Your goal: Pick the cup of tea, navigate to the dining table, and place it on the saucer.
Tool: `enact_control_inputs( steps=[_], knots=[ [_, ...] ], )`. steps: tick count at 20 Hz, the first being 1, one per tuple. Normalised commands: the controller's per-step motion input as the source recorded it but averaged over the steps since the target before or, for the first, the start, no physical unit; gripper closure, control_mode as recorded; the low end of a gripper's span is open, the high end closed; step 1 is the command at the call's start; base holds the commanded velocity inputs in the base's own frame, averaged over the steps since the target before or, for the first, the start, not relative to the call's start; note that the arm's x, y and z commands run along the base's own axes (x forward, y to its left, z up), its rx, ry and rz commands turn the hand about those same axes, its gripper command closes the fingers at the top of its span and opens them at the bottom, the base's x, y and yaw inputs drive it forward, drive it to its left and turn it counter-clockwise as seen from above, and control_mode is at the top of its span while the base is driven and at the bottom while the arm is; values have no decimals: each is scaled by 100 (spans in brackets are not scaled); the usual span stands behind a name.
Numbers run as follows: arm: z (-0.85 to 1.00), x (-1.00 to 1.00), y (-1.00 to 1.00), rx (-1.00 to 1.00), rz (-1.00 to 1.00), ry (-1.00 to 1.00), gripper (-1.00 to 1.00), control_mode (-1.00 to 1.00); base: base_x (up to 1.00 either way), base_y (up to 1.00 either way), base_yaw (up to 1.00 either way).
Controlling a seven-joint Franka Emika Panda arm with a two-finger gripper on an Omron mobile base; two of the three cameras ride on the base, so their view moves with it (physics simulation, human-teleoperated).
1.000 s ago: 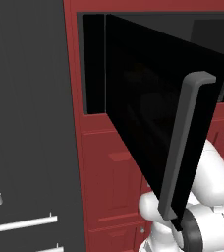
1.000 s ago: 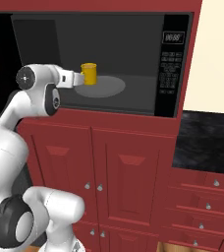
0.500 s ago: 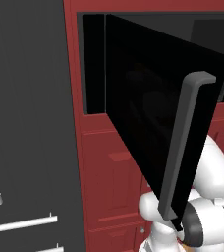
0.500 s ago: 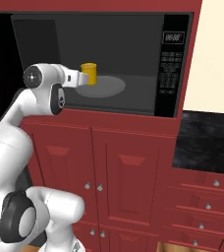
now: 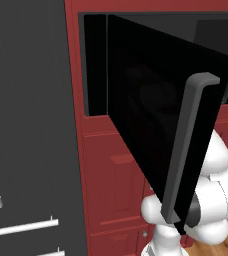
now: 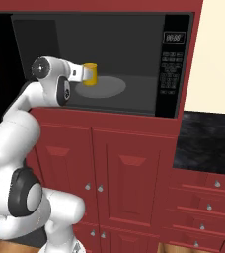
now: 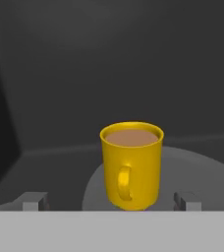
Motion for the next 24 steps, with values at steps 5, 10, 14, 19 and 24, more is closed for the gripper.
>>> enact_control_inputs(
  steps=[5,10,14,19,24],
  knots=[
    [-2,29,-1,0,0,0,-100,-100,0,0,0],
    [-16,16,-16,1,0,0,-100,-100,0,0,0],
    [-19,21,-6,0,0,0,-100,-100,0,0,0],
    [-16,18,0,0,0,0,-100,-100,0,0,0],
    [-14,11,-5,0,0,0,100,-100,0,0,0]
  ],
)
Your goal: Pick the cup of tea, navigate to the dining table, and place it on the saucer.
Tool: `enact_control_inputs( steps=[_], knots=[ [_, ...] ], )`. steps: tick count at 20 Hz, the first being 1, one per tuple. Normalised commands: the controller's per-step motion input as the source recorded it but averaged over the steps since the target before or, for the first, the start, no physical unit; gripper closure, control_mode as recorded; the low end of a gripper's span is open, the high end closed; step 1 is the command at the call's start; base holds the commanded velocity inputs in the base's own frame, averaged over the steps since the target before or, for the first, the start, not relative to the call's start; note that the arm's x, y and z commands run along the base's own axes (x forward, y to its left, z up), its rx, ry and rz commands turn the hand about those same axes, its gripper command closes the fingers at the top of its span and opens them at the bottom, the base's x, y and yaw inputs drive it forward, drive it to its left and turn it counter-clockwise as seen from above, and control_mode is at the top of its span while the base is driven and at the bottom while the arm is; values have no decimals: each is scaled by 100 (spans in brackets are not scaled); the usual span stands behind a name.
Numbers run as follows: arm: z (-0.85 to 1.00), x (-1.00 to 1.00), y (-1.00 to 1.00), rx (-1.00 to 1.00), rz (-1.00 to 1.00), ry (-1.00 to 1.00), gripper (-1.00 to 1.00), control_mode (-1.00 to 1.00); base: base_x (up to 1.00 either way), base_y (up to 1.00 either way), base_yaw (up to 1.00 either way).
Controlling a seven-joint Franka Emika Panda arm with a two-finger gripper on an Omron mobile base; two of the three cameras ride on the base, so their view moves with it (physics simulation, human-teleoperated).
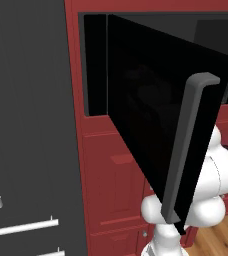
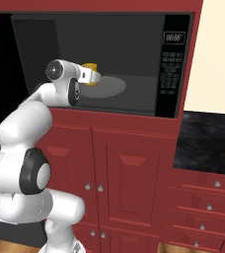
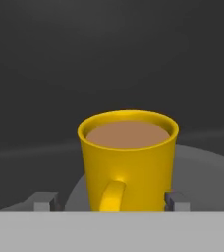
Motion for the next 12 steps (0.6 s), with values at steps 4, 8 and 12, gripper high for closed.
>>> enact_control_inputs(
  steps=[4,8,12],
  knots=[
    [-7,3,-3,0,0,0,100,-100,0,0,0],
    [0,0,0,0,0,0,100,-100,0,0,0],
    [0,0,0,0,0,0,100,-100,0,0,0]
  ],
)
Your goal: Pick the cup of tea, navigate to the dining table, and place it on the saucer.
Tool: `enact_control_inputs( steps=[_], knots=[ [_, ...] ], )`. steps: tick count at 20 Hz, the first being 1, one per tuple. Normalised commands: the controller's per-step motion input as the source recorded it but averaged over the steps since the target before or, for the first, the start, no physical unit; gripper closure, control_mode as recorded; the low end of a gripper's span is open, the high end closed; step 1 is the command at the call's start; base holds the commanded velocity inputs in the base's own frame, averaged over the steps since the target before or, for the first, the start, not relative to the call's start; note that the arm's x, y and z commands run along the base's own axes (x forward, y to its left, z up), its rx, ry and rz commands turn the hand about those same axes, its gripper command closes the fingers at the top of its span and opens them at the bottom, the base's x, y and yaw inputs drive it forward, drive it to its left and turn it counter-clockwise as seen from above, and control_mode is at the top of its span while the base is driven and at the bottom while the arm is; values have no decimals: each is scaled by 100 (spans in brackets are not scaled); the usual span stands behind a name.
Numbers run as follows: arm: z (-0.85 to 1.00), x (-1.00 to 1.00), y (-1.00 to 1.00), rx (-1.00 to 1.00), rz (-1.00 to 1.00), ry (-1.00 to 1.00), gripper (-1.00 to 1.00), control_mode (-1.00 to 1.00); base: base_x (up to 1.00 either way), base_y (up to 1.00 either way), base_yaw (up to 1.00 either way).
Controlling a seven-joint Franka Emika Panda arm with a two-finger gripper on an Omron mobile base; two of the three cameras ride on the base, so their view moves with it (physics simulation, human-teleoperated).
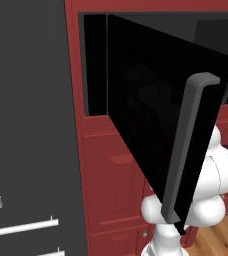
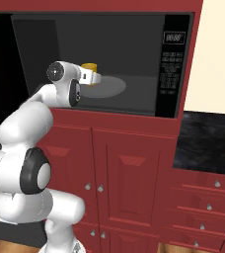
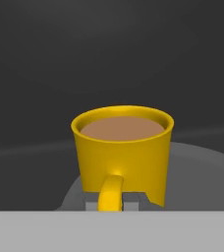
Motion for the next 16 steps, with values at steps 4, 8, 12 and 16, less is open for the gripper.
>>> enact_control_inputs(
  steps=[4,8,12,16],
  knots=[
    [0,0,0,0,0,0,100,-100,0,0,0],
    [0,0,0,0,0,0,100,-100,0,0,0],
    [0,0,-1,0,0,1,100,-100,0,0,0],
    [7,-28,0,0,0,-12,100,-100,0,0,0]
  ],
)
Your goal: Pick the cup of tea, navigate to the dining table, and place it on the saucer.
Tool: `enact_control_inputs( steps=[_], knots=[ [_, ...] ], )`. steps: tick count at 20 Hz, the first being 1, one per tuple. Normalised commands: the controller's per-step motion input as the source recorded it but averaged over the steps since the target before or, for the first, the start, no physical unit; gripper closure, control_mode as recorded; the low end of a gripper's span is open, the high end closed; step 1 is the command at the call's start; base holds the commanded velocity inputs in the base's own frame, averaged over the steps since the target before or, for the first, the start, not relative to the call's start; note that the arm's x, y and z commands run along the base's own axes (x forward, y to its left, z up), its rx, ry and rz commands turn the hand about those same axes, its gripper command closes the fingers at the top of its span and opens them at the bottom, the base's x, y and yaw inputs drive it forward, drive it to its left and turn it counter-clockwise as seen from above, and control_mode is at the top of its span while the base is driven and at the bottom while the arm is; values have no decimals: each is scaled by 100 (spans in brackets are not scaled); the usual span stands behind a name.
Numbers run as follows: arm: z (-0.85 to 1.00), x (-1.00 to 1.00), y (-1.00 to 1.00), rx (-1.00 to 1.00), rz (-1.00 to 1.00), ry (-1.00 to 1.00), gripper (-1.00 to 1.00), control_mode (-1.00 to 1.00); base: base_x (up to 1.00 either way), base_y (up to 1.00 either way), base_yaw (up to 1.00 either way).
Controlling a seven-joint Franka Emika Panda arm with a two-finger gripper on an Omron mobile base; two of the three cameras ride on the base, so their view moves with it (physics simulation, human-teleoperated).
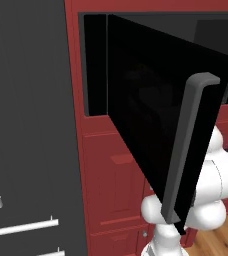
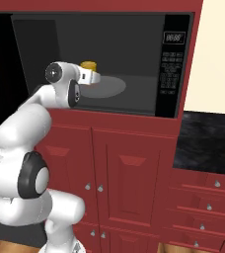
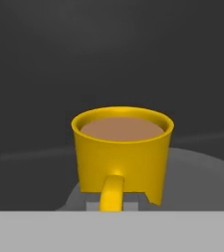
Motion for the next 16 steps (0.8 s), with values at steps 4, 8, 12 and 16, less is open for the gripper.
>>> enact_control_inputs(
  steps=[4,8,12,16],
  knots=[
    [46,-65,-12,0,0,-21,100,-100,0,0,0],
    [53,-59,-38,1,2,-5,100,-100,0,0,0],
    [41,-58,-29,0,2,10,100,-100,0,0,0],
    [11,-74,-30,0,4,4,100,-100,0,0,0]
  ],
)
